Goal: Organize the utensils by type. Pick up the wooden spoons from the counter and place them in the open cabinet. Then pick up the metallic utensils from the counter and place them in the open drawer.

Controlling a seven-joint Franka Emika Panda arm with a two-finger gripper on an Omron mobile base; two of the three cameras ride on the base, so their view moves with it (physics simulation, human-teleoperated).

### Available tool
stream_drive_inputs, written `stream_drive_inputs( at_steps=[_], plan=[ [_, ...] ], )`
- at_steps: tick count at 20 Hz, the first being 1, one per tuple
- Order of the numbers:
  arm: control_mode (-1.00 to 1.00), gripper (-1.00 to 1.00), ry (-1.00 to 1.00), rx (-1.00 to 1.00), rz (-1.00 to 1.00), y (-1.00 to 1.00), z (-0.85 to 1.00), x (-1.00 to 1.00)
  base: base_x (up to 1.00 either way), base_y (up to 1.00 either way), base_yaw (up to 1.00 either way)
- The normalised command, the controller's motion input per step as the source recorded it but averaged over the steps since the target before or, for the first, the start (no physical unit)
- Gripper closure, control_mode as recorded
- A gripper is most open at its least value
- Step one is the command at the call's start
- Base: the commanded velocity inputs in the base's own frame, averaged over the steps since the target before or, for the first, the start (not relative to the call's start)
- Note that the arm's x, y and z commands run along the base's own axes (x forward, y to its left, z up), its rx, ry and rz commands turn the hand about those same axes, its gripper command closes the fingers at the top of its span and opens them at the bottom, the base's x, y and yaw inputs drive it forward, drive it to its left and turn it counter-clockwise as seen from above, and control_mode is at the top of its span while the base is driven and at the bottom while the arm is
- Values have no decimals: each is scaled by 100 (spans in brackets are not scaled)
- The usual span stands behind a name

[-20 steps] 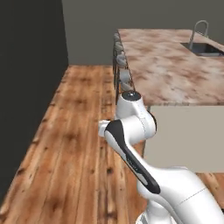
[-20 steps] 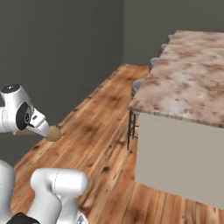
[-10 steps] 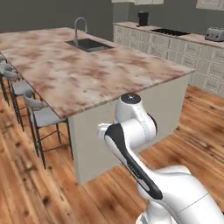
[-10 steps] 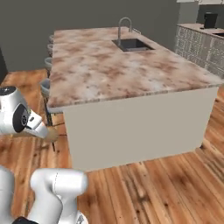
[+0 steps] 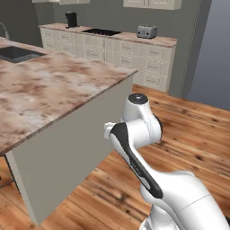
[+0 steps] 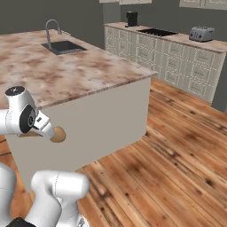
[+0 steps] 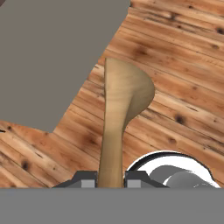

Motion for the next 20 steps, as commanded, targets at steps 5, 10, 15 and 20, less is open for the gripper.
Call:
stream_drive_inputs(
  at_steps=[5, 10, 15, 20],
  plan=[
    [100, 100, 0, 0, 0, 0, 0, 0, 89, -49, 0],
    [100, 100, 0, 0, 0, 0, 0, 0, 79, -58, 0],
    [100, 100, 0, 0, 0, 0, 0, 0, 75, -59, 0],
    [100, 100, 0, 0, 0, 0, 0, 0, 73, -61, 0]
  ],
)
